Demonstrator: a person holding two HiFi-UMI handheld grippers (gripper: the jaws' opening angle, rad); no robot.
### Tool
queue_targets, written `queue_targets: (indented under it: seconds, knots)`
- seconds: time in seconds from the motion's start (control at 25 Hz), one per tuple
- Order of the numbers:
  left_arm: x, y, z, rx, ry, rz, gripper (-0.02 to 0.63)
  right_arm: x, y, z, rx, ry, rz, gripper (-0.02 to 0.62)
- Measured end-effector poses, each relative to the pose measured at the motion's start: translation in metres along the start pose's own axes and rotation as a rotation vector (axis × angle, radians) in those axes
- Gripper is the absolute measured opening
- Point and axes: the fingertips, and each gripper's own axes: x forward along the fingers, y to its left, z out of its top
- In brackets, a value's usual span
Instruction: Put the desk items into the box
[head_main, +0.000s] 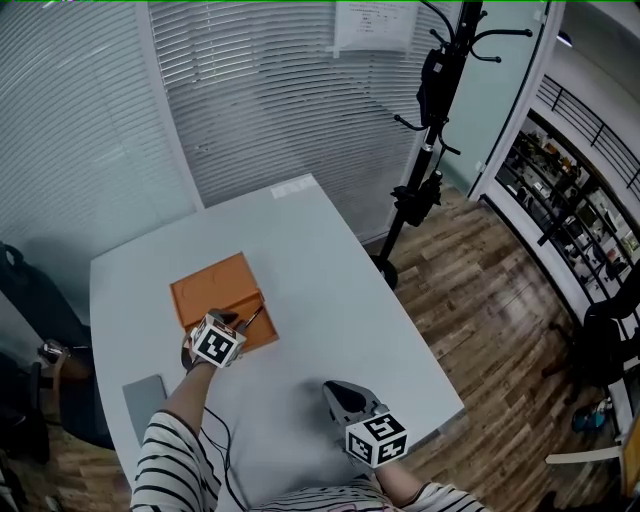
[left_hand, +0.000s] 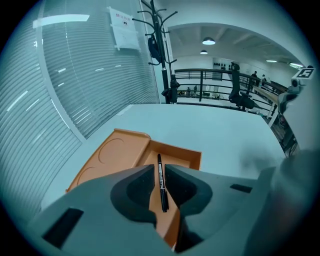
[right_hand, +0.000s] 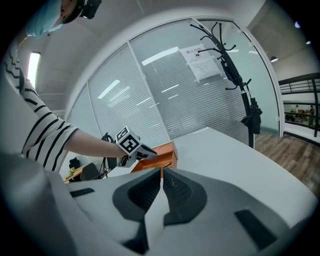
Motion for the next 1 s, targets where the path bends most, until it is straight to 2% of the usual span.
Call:
queue_targets:
  seconds: [0.24,0.56,1.0]
  knots:
    - [-0.032,-0.010,0.007,-0.020,-0.090,0.010,0.060,-0.013,0.022,-0.007,-0.012,-0.006,-0.002,0.028]
    - [-0.088,-0.036,0.023,-0.013,-0.268,0.012,0.038,-0.031,0.050,-0.012,-0.032,-0.025,-0.013,0.028]
    - [-0.160,-0.068,0.013,-0.025,-0.423,0.010,0.031,-0.050,0.079,-0.016,-0.065,-0.054,-0.050,0.028]
